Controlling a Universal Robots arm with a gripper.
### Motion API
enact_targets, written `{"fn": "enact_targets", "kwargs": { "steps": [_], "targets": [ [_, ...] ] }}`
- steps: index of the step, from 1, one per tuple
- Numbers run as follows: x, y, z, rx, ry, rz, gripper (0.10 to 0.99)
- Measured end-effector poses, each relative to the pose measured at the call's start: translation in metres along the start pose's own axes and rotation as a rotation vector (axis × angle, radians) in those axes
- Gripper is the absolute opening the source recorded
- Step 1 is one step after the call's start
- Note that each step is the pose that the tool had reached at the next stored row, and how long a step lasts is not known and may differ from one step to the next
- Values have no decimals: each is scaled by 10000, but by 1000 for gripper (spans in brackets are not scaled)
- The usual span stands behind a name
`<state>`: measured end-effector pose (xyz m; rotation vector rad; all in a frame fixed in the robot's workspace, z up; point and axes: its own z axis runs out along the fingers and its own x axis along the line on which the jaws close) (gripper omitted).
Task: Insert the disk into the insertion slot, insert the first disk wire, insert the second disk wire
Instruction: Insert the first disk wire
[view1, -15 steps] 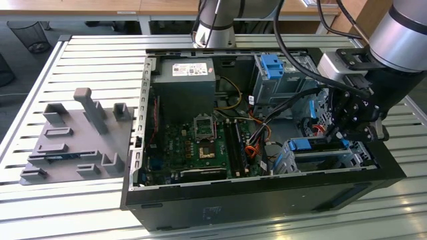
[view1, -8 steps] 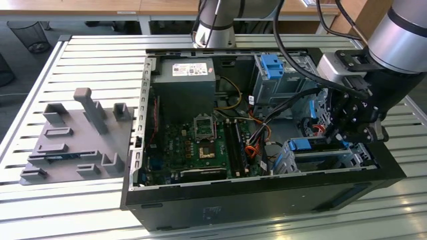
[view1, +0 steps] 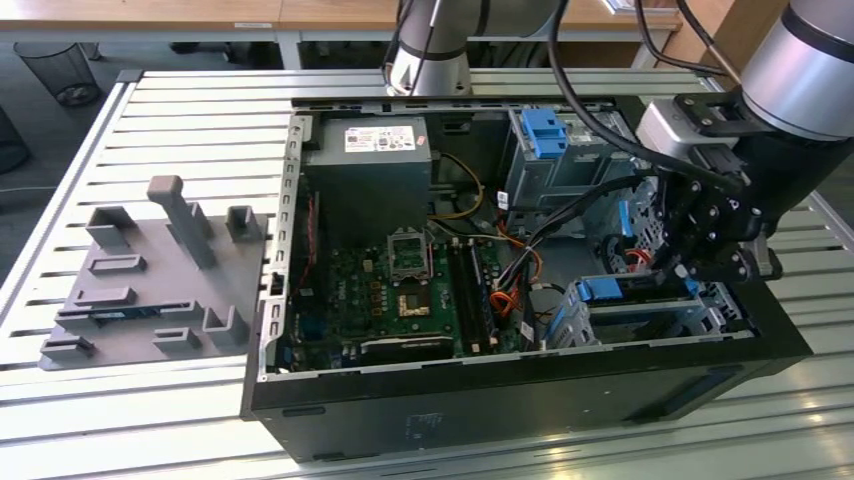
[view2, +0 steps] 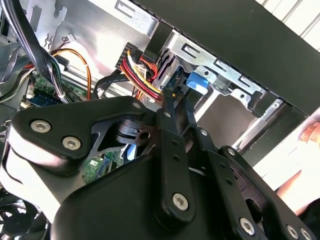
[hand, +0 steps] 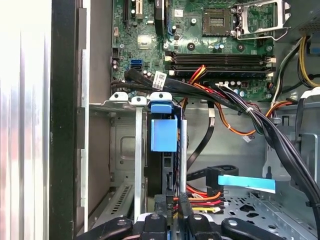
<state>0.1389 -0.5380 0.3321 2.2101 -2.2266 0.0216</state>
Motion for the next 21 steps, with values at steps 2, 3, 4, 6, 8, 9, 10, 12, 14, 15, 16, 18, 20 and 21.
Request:
{"fn": "enact_targets", "kwargs": {
  "steps": [2,3,4,6,8,9,10,12,14,15,16,18,20,21],
  "targets": [
    [0,0,-25,0,0,0,239],
    [0,0,-34,0,-1,0,239],
    [1,0,-41,0,-1,0,239],
    [1,-1,-51,0,-2,0,239],
    [0,0,-58,0,-2,0,239],
    [1,0,-61,0,-1,0,224],
    [1,0,-65,0,-1,0,224],
    [1,0,-70,0,-2,0,153],
    [1,-1,-76,0,-1,1,153],
    [1,-1,-79,0,-1,2,153],
    [1,-1,-82,0,-1,2,153],
    [1,-1,-87,0,-1,3,153],
    [1,-1,-91,0,-2,4,153],
    [1,-1,-94,0,-1,4,153]
  ]
}}
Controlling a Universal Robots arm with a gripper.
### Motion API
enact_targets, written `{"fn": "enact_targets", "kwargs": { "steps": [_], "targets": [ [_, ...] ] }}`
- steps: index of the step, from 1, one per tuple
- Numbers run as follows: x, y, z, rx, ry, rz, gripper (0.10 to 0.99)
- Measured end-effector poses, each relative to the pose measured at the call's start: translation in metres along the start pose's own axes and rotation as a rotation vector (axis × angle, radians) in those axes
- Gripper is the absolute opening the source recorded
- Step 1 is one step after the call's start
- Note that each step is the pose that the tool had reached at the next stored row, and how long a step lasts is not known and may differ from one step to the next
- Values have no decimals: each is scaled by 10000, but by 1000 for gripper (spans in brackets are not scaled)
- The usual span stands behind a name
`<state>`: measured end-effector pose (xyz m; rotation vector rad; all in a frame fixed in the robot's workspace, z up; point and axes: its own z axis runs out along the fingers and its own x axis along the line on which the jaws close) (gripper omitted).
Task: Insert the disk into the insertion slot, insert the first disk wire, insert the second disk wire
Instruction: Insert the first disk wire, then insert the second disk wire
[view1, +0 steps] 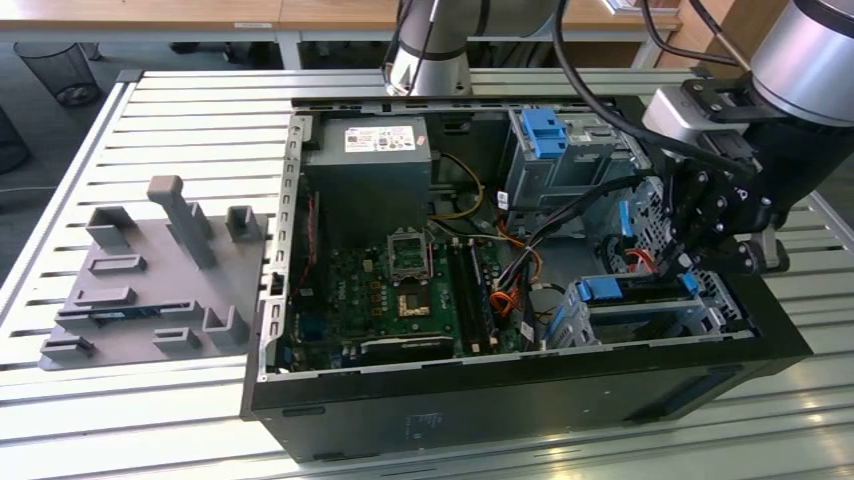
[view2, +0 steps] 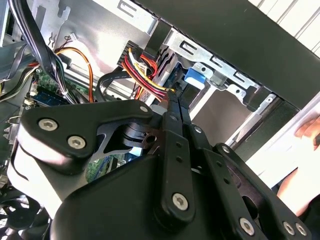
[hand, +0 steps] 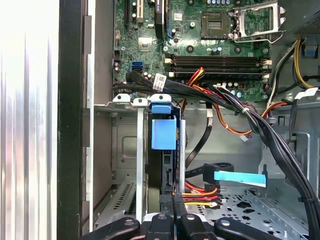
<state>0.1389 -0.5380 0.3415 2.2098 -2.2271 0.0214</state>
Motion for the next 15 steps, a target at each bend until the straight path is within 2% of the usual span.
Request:
{"fn": "enact_targets", "kwargs": {
  "steps": [10,15],
  "targets": [
    [0,4,-17,0,2,0,153],
    [1,63,-17,14,1,0,153]
  ]
}}
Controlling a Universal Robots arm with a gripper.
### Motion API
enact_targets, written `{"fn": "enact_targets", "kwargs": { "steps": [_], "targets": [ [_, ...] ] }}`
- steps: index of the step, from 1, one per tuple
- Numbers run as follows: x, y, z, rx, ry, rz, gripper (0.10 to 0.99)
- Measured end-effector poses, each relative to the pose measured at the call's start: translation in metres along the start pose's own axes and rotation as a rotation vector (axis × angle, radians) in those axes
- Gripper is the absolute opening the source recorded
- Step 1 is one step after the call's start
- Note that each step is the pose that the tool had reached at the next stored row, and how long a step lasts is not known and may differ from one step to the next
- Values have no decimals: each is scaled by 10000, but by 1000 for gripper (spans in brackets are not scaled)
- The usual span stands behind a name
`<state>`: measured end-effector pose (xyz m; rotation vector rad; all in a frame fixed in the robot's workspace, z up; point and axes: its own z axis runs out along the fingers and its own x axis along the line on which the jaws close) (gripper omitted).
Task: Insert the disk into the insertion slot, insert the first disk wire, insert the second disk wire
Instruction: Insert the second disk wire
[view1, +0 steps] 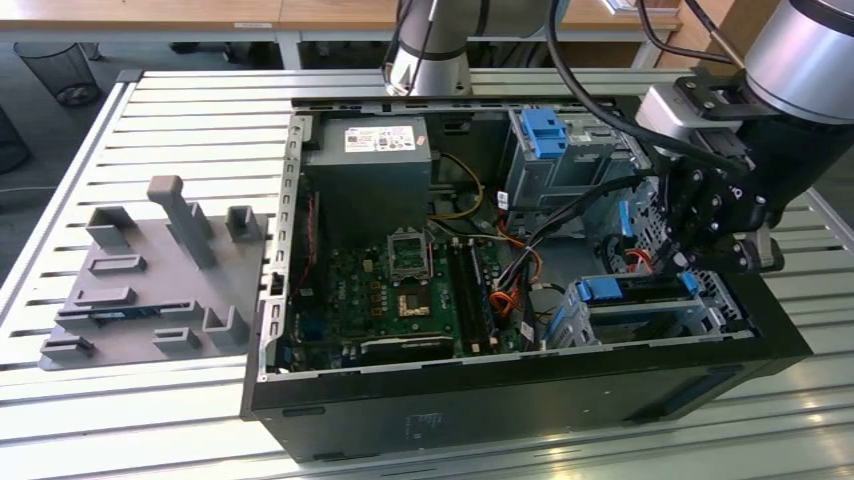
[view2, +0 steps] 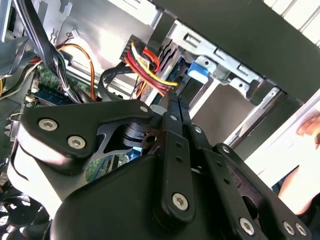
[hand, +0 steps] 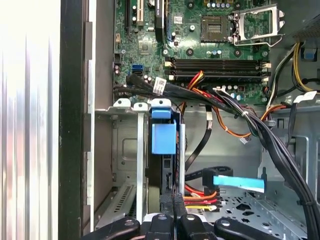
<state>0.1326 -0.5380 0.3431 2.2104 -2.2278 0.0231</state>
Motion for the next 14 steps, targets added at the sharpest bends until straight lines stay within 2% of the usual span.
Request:
{"fn": "enact_targets", "kwargs": {
  "steps": [6,10,14],
  "targets": [
    [1,91,-1,26,1,0,153],
    [2,192,-6,38,-5,0,153],
    [3,282,-58,41,-48,1,153]
  ]
}}
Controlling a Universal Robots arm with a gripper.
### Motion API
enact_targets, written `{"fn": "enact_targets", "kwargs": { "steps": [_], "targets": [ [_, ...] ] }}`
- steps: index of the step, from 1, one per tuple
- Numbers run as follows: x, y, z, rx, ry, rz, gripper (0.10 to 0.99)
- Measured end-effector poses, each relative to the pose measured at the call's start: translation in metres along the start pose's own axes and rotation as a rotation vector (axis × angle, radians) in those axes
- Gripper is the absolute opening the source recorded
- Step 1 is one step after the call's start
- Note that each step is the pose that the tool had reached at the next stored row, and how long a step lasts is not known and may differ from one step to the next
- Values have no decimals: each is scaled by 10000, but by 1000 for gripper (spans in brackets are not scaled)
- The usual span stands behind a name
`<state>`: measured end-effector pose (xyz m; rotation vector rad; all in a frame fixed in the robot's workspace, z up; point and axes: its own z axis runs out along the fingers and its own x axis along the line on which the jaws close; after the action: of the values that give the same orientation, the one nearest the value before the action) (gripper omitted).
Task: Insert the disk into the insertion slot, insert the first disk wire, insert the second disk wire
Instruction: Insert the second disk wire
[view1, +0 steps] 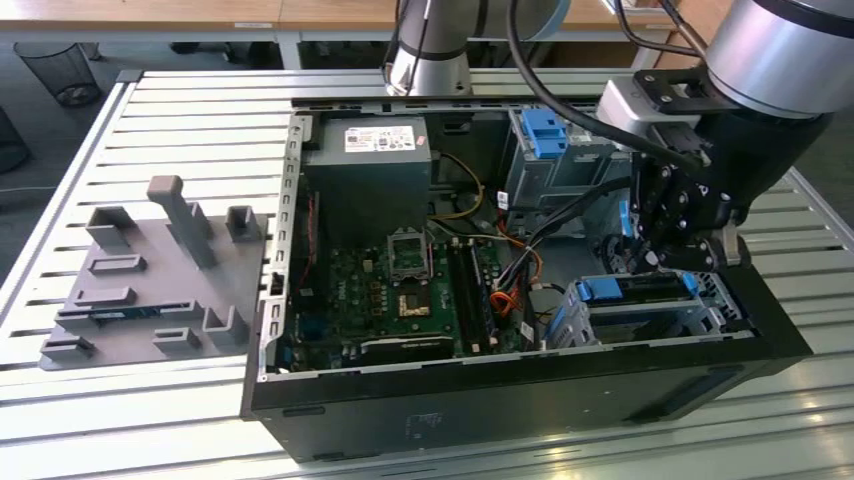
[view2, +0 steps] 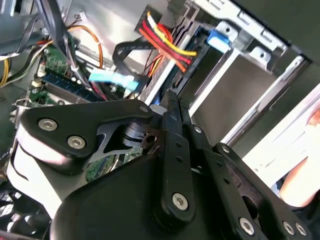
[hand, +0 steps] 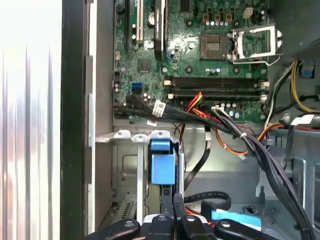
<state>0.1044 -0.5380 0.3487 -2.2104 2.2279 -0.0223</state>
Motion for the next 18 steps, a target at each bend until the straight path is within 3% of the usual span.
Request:
{"fn": "enact_targets", "kwargs": {
  "steps": [6,18],
  "targets": [
    [-7,66,-71,-1,-39,1,153],
    [-128,71,-88,-1,-75,1,153]
  ]
}}
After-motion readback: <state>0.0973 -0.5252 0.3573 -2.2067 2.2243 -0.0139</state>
